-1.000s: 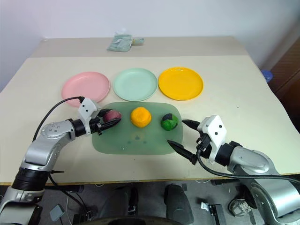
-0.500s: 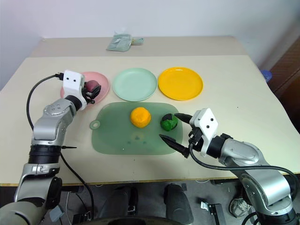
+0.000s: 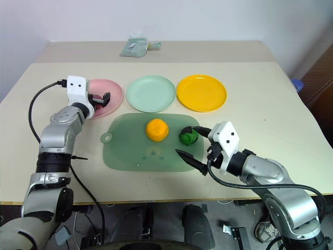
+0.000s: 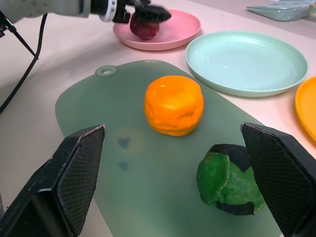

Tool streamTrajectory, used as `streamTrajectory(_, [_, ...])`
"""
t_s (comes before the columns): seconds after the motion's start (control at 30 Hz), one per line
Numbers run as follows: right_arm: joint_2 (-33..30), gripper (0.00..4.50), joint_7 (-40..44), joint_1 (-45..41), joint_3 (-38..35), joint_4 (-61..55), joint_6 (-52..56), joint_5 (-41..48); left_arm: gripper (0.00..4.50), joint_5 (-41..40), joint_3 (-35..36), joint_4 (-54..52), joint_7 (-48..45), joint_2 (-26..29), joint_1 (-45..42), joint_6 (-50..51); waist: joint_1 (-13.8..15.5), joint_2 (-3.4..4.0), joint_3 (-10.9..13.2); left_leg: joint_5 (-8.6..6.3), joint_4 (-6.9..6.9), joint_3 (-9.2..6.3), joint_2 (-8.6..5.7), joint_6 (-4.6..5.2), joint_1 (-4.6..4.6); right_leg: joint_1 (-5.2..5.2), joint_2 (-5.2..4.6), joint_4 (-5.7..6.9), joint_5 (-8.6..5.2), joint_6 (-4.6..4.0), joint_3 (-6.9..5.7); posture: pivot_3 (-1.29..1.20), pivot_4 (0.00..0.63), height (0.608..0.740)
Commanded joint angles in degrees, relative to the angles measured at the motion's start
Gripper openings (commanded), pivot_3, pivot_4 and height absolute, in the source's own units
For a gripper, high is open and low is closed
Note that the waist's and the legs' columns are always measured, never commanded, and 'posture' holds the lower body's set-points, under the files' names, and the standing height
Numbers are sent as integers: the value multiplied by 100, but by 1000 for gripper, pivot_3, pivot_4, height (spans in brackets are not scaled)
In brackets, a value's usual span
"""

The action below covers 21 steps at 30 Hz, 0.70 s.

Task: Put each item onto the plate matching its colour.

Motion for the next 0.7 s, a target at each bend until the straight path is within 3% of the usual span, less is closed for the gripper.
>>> streamTrajectory(0.03, [-69, 4500, 80, -19, -127, 5, -159, -52, 4472, -350, -382, -868, -929, 128, 179, -81, 26, 2, -1, 0, 0, 1, 0, 0, 1, 1, -1, 0, 0, 0, 1, 0, 150, 733])
streamTrajectory(0.23, [49, 4500, -1, -422, 98, 259, -246, -312, 4472, -738, -673, -1541, -1956, 410, 729, 62, 3, 2, -1, 0, 0, 1, 1, 0, 5, 1, 4, 2, 0, -2, 3, 0, 150, 733])
streamTrajectory(0.7, [150, 4500, 30, -500, 260, 483, -410, -542, 4472, -768, -627, -1707, -2123, 572, 1005, 136, 31, 2, -1, 0, 0, -1, 1, 1, 3, 1, 5, 1, -1, -2, 2, 0, 150, 733])
